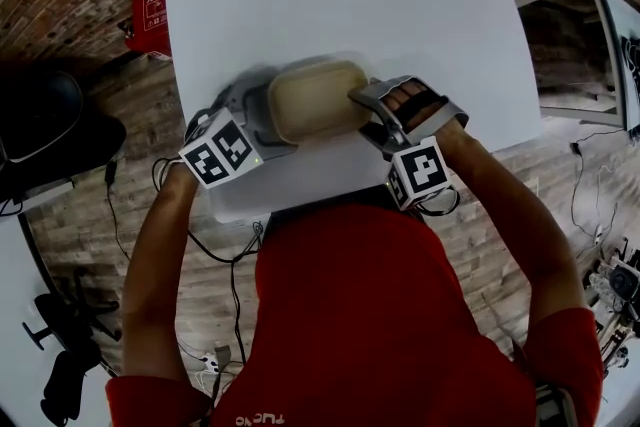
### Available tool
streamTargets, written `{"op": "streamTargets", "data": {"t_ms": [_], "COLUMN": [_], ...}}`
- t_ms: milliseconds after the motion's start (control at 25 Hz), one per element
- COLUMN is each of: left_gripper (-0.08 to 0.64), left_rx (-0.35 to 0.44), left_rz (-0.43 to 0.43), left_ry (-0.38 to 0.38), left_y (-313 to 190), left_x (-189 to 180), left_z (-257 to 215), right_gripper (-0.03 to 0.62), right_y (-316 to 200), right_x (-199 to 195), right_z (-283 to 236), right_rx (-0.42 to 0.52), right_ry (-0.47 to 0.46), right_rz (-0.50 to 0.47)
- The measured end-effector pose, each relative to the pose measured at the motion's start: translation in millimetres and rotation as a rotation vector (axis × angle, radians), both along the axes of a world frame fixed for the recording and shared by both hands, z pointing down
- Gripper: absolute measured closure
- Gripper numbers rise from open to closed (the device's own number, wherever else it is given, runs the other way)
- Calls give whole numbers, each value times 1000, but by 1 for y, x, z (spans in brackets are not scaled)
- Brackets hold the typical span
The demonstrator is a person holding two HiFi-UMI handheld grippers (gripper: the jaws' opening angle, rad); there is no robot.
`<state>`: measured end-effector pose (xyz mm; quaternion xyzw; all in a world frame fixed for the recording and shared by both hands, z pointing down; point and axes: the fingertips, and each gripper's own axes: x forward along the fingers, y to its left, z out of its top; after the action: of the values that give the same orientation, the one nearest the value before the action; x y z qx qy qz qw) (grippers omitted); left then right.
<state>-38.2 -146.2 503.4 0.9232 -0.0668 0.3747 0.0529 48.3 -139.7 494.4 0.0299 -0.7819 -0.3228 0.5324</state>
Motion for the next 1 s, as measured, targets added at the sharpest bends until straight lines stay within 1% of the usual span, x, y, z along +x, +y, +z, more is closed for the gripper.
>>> {"op": "streamTargets", "data": {"t_ms": [160, 360, 480, 560, 640, 800, 880, 1000], "left_gripper": [58, 54, 55, 55, 55, 55, 55, 55], "left_rx": [-12, -4, -1, -2, -2, 1, 1, 4], "left_rz": [0, -7, -13, -13, -10, -8, -8, -5], "left_ry": [10, -19, -21, -23, -24, -24, -23, -26], "left_y": [2, 1, 0, -1, -1, -1, -1, 0], "left_x": [8, 10, 10, 9, 9, 8, 9, 10], "left_z": [-2, 4, 4, 4, 5, 5, 5, 5], "right_gripper": [313, 313, 313, 313, 315, 335, 348, 351], "right_y": [0, 1, 1, 1, 2, 4, 6, 11], "right_x": [-2, -6, -9, -9, -9, -8, -7, -7], "right_z": [-1, -1, -1, -2, -2, -3, -6, -11], "right_rx": [-3, -30, -44, -52, -74, -152, -205, -308], "right_ry": [-9, -40, -66, -68, -44, 42, 74, 109], "right_rz": [3, 36, 65, 73, 65, 23, 6, -7]}}
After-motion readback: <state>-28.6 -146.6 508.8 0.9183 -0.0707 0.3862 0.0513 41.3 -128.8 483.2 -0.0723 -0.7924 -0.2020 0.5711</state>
